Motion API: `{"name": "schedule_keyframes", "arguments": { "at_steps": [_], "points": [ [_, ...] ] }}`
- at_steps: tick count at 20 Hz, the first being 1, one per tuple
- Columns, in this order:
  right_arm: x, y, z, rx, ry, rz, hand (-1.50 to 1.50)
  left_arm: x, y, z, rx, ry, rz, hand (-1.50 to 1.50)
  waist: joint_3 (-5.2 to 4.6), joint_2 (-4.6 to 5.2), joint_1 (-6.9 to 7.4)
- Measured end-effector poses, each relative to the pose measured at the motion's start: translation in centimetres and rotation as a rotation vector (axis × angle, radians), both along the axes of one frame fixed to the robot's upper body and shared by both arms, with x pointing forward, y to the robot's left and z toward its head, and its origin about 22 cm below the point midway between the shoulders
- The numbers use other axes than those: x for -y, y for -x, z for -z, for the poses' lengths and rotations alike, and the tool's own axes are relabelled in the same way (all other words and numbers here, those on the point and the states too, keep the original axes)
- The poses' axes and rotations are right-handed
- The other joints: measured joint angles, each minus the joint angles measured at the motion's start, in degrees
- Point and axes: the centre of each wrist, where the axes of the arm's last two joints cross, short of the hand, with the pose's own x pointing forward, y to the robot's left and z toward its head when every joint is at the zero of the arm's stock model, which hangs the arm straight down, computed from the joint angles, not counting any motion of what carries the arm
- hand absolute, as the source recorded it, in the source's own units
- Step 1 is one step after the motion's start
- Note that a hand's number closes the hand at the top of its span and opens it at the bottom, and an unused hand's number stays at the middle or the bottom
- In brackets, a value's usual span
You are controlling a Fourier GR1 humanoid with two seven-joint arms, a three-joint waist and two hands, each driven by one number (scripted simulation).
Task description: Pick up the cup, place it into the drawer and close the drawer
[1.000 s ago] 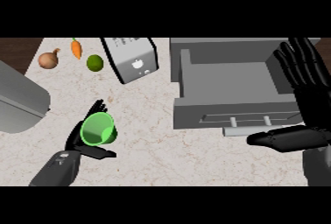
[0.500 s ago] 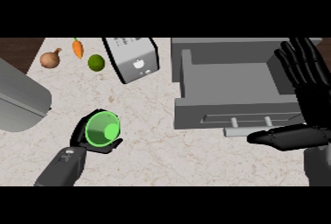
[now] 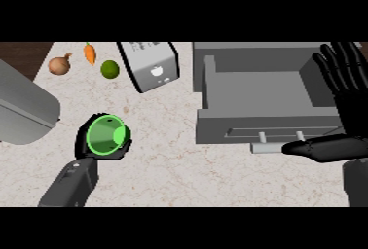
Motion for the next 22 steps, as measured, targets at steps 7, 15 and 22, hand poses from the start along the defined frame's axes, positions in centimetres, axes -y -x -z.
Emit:
{"name": "schedule_keyframes", "arguments": {
  "at_steps": [7, 15, 22],
  "points": [
    [0.3, 0.2, 0.1, -0.014, 0.014, 0.007, -1.5, 2.0, -3.5, -3.3, 0.103, 0.017, 0.034, 1.5, 0.14, -0.48, 0.66],
    [0.7, 0.7, -0.4, -0.023, 0.021, 0.025, -1.5, 8.0, -8.9, -11.1, 0.227, 0.011, 0.178, 1.5, 0.23, -0.9, 1.24],
    [0.7, 0.5, 0.4, -0.025, 0.02, 0.032, -1.5, 14.5, -11.5, -20.0, 0.244, -0.037, 0.249, 1.5, 0.24, -0.9, 1.01]
  ]
}}
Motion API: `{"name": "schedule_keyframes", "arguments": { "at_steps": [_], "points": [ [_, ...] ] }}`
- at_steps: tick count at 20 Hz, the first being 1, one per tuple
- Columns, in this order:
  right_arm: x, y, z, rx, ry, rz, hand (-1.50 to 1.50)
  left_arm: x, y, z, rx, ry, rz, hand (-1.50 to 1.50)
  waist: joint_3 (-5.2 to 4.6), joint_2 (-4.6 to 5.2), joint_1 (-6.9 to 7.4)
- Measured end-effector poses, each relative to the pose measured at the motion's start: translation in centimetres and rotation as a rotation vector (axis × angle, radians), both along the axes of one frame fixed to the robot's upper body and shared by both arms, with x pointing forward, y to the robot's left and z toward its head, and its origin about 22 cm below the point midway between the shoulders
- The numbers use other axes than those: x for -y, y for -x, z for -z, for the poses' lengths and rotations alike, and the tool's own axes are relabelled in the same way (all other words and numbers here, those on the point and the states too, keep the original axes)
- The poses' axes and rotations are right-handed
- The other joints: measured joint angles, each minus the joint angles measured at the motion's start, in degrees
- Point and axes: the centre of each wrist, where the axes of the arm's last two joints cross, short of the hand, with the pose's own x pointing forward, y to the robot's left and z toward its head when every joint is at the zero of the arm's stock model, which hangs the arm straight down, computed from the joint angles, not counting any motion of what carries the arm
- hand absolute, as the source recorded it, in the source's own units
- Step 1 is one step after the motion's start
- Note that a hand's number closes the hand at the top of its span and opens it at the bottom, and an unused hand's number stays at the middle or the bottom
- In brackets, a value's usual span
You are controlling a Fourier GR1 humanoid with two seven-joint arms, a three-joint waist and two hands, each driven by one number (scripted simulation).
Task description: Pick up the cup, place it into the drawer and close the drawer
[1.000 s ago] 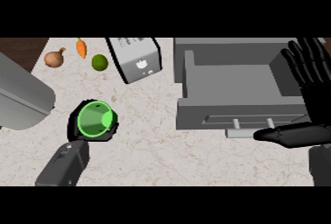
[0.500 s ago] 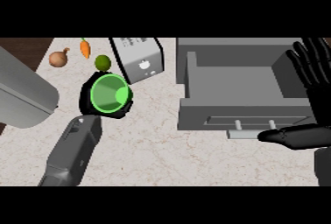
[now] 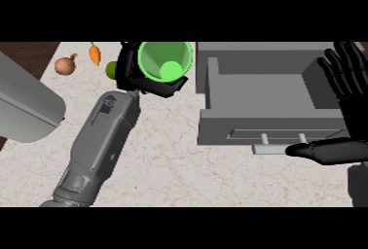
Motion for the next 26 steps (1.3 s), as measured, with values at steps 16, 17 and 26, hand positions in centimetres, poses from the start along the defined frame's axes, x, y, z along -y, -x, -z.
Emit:
{"name": "schedule_keyframes", "arguments": {
  "at_steps": [16, 17, 26],
  "points": [
    [-0.3, -0.5, -0.2, 0.035, 0.001, -0.034, -1.5, 10.1, -2.0, -9.1, -0.187, -0.208, -0.082, 1.5, 0.03, 1.05, -3.52],
    [-0.5, -0.7, -0.3, 0.039, 0.002, -0.041, -1.5, 10.3, -2.1, -9.0, -0.204, -0.225, -0.094, 1.5, 0.04, 1.22, -3.96],
    [-1.9, -1.4, -1.0, 0.066, -0.001, -0.101, -1.5, 10.2, -2.3, -5.9, -0.335, -0.411, -0.059, 1.5, 0.09, 2.3, -7.99]
  ]
}}
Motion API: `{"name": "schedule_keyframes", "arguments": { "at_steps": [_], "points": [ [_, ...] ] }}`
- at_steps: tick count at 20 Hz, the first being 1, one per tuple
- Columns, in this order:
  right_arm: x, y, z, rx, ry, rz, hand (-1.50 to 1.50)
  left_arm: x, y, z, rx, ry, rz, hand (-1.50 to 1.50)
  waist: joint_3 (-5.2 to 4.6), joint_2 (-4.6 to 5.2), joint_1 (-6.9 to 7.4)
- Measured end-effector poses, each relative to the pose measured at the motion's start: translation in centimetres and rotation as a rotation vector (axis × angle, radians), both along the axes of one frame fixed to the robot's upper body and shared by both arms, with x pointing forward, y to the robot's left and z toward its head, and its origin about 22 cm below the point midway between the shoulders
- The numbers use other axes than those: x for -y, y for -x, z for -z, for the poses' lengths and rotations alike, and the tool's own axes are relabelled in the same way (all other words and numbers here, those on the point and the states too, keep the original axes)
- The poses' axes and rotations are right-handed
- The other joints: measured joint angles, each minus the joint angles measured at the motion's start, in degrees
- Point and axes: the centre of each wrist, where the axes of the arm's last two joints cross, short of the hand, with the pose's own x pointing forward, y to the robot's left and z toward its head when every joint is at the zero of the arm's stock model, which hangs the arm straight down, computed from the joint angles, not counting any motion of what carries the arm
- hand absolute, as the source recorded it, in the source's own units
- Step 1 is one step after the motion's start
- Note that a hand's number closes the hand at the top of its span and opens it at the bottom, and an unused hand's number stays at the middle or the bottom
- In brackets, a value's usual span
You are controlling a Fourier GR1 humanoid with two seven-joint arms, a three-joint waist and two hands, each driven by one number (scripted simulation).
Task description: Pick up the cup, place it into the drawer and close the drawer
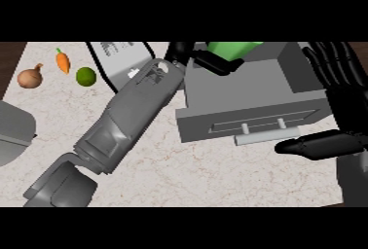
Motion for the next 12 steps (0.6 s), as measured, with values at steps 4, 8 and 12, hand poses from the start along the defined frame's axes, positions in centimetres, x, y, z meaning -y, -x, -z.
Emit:
{"name": "schedule_keyframes", "arguments": {
  "at_steps": [4, 8, 12],
  "points": [
    [-0.5, -0.6, -0.2, 0.004, 0.003, -0.035, -1.5, 0.0, 0.2, 0.9, -0.024, -0.038, 0.019, -1.5, 0.02, 0.45, -1.73],
    [-1.4, -0.7, -0.3, 0.007, -0.005, -0.1, -1.5, -0.3, 0.4, 1.8, -0.027, 0.013, 0.027, -1.5, -0.03, 0.83, -2.89],
    [-2.9, -1.0, -0.4, -0.006, -0.012, -0.246, 1.5, -0.2, 0.6, 1.6, -0.02, 0.12, 0.044, -1.5, -0.06, 1.02, -3.37]
  ]
}}
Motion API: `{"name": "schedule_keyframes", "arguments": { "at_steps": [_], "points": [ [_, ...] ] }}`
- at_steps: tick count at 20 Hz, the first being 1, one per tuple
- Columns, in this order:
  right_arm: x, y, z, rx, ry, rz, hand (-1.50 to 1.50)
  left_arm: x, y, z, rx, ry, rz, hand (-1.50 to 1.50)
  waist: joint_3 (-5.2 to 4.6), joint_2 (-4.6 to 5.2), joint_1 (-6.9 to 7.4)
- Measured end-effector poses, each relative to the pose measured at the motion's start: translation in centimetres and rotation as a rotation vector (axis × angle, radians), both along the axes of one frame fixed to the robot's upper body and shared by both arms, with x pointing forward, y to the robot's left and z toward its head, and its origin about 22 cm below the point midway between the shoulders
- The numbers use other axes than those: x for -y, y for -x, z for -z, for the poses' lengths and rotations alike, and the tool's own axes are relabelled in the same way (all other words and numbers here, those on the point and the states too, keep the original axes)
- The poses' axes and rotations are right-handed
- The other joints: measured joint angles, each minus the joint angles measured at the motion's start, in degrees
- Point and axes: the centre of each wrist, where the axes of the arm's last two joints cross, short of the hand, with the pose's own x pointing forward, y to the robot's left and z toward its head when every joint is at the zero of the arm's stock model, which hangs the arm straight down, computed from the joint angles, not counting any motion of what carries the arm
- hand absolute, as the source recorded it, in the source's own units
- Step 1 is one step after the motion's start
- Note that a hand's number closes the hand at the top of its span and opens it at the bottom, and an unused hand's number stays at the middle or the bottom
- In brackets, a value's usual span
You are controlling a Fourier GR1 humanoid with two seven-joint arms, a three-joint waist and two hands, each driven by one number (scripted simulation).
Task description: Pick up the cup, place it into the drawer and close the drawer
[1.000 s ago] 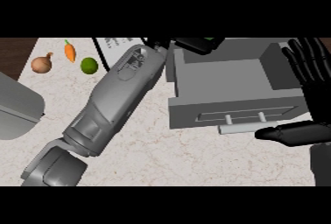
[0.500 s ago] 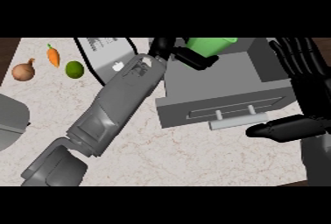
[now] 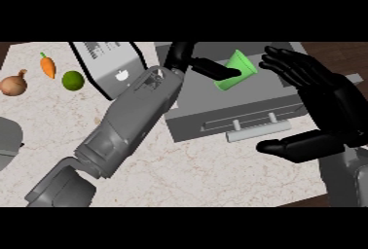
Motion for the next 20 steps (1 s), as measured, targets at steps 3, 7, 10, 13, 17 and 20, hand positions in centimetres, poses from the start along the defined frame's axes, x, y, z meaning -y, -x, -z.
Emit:
{"name": "schedule_keyframes", "arguments": {
  "at_steps": [3, 7, 10, 13, 17, 20],
  "points": [
    [-1.4, 0.0, 0.0, -0.008, 0.028, -0.144, 1.5, 0.2, 0.1, -0.5, 0.031, 0.095, 0.023, -1.5, -0.05, 0.0, 0.11],
    [-1.8, 0.3, 0.4, -0.061, 0.153, -0.282, 1.5, 0.4, 0.1, -1.2, 0.078, 0.197, 0.003, -1.5, -0.07, -0.56, 0.88],
    [-1.6, 0.7, 0.7, -0.096, 0.314, -0.333, -1.5, 0.3, 0.0, -1.4, 0.1, 0.24, -0.028, -1.5, -0.08, -0.96, 2.02],
    [-1.0, 1.2, 1.1, -0.133, 0.457, -0.31, -1.5, 0.1, -0.1, -1.0, 0.108, 0.264, -0.058, -1.5, -0.07, -1.39, 3.74],
    [-0.7, 1.7, 1.7, -0.108, 0.634, -0.215, -1.5, -0.4, -0.2, -0.4, 0.103, 0.288, -0.078, -1.5, -0.03, -1.78, 6.29],
    [-1.1, 1.7, 4.1, -0.131, 0.712, -0.144, -1.5, -0.7, -0.2, -0.1, 0.099, 0.323, -0.081, -1.5, -0.02, -1.99, 8.13]
  ]
}}
